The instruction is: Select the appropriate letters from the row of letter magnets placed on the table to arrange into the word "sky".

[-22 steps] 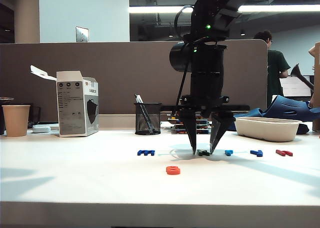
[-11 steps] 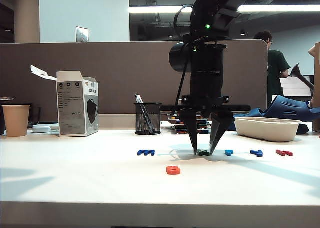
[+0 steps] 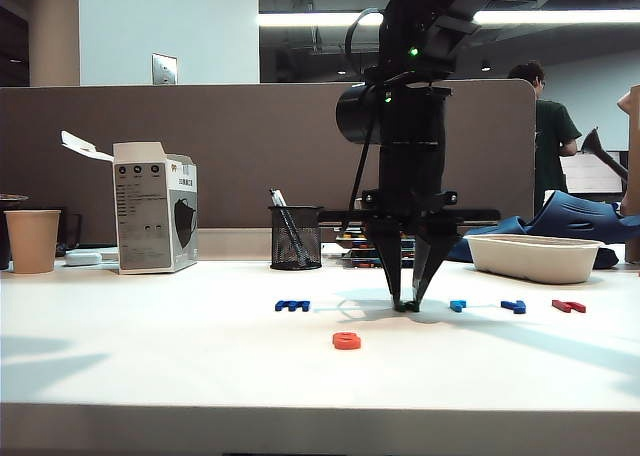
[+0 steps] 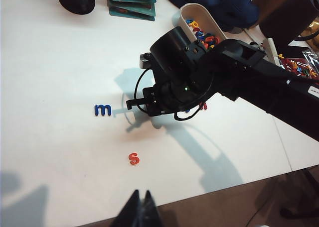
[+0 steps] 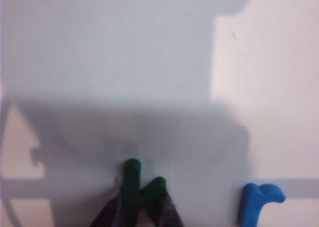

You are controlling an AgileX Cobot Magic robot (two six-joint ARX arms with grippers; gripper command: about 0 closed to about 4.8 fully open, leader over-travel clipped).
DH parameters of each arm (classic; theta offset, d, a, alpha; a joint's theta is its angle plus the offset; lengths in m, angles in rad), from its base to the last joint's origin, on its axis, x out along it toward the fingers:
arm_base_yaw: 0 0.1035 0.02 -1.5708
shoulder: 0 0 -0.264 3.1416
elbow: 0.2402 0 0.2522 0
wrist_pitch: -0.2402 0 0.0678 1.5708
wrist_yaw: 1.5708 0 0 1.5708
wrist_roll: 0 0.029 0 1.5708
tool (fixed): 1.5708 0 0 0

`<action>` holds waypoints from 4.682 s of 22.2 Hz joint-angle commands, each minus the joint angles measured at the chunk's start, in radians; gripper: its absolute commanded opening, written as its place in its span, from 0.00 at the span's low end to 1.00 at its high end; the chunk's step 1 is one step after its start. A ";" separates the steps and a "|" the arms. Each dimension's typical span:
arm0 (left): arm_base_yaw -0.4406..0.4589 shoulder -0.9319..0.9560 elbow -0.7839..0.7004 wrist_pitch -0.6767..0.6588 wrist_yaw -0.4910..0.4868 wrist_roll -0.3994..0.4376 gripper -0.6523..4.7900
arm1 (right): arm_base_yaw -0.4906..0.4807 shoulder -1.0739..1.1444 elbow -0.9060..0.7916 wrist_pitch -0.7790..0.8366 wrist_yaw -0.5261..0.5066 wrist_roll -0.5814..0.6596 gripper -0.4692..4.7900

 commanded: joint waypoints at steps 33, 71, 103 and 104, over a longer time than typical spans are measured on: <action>0.002 -0.002 0.002 0.010 -0.003 0.004 0.11 | 0.126 -0.019 -0.112 -0.185 -0.089 0.042 0.19; 0.002 -0.002 0.002 0.010 -0.003 0.004 0.11 | 0.145 -0.134 -0.244 -0.094 -0.117 0.076 0.38; 0.002 -0.002 0.002 0.010 -0.003 0.004 0.11 | 0.109 -0.172 -0.117 -0.135 -0.066 0.012 0.56; 0.002 -0.002 0.002 0.010 -0.003 0.004 0.11 | 0.105 -0.172 -0.106 -0.136 -0.054 0.012 0.56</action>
